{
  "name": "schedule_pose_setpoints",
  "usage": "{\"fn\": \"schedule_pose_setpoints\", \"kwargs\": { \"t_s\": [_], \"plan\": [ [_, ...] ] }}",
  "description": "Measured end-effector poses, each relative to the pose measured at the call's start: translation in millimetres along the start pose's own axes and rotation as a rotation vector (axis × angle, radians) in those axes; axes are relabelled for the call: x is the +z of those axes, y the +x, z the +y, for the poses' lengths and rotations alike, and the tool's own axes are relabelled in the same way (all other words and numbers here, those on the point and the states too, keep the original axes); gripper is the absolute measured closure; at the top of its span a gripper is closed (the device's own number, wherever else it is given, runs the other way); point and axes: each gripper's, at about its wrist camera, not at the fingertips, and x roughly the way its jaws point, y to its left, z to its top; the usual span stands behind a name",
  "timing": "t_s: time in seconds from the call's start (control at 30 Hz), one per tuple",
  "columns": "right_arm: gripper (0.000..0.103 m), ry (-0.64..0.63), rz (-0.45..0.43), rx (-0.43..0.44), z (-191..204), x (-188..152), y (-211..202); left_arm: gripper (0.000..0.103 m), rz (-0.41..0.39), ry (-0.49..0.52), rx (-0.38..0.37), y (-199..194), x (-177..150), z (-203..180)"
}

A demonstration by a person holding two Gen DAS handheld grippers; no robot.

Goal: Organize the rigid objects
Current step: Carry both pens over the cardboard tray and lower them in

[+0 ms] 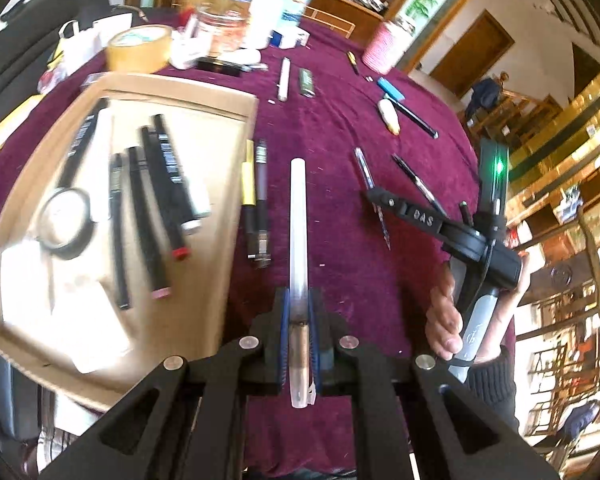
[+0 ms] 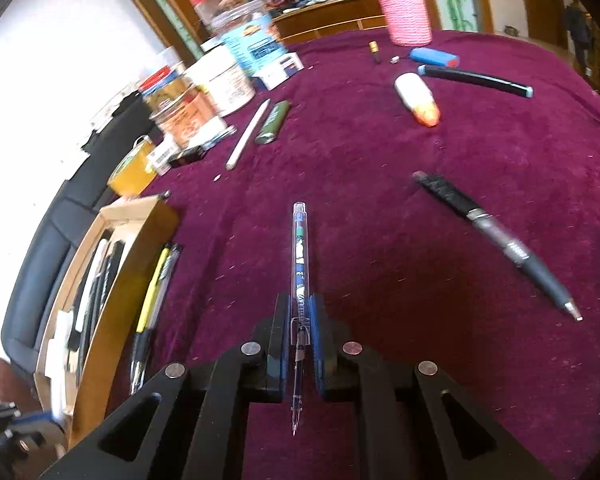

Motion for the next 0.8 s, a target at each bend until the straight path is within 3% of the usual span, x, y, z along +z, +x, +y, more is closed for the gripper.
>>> {"fn": "schedule_pose_setpoints", "kwargs": {
  "t_s": [0.13, 0.23, 0.53, 0.8],
  "plan": [
    [0.094, -0.029, 0.017, 0.010, 27, -8, -7, 0.094, -0.043, -0.068, -0.006, -23, 0, 33],
    [0.093, -0.038, 0.013, 0.078, 57, -18, -21, 0.094, -0.064, -0.113, -0.005, -33, 0, 54],
    [0.093, -0.102, 0.021, 0.190, 153, -44, -39, 0.094, -0.082, -0.208, -0.002, -37, 7, 94],
    [0.093, -0.136, 0.057, 0.189, 185, -48, -20, 0.094, -0.067, -0.277, -0.009, -23, 16, 120]
  ]
}}
